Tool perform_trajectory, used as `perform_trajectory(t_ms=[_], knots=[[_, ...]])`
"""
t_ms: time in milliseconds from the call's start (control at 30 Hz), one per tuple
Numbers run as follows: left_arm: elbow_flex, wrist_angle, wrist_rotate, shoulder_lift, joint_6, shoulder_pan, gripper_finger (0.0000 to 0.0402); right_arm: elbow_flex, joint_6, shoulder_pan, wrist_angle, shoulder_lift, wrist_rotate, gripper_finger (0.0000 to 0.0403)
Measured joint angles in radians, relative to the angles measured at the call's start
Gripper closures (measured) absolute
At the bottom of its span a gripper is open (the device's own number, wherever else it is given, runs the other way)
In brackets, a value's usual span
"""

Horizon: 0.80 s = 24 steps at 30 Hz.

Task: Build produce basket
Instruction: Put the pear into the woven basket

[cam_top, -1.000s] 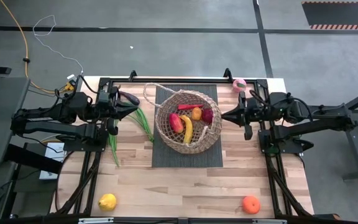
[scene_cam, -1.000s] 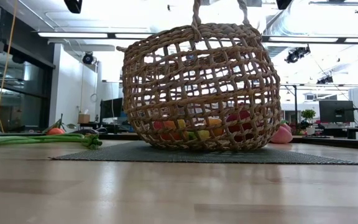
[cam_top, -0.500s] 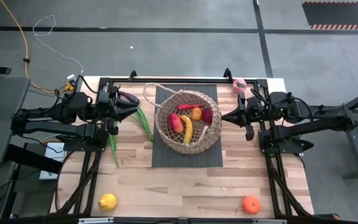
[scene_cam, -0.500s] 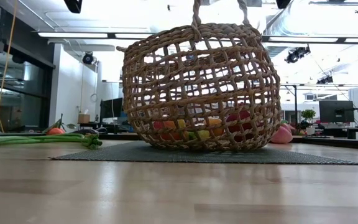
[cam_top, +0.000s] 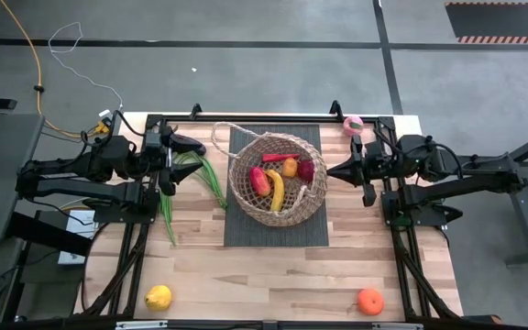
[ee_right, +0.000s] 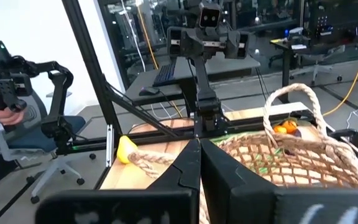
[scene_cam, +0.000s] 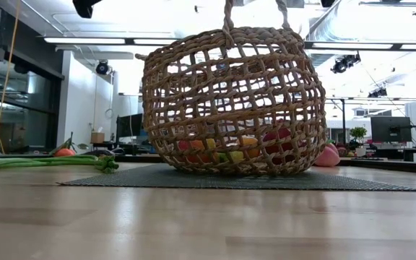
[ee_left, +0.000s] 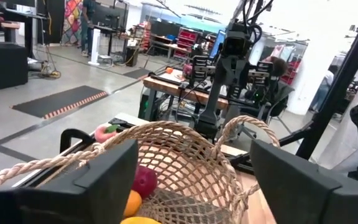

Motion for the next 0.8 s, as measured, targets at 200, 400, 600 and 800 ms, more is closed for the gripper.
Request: perform_trajectory(t_ms=[200, 400, 600, 800], knots=[[0.019, 0.002, 0.0, 0.0, 0.0, 0.0, 0.0073, 0.0, 0.0, 0.0, 0.022, 0.0, 0.0, 0.0403], [0.019, 0.0, 0.002, 0.001, 0.0, 0.0, 0.0064, 0.0, 0.0, 0.0, 0.022, 0.0, 0.0, 0.0403], [0.078, -0.054, 0.019, 0.058, -0.033, -0.011, 0.0064, 0.0, 0.026, 0.0, 0.022, 0.0, 0.0, 0.0403], [0.293, -0.397, 0.052, 0.227, -0.046, -0.137, 0.0064, 0.0, 0.021, 0.0, 0.022, 0.0, 0.0, 0.0403]])
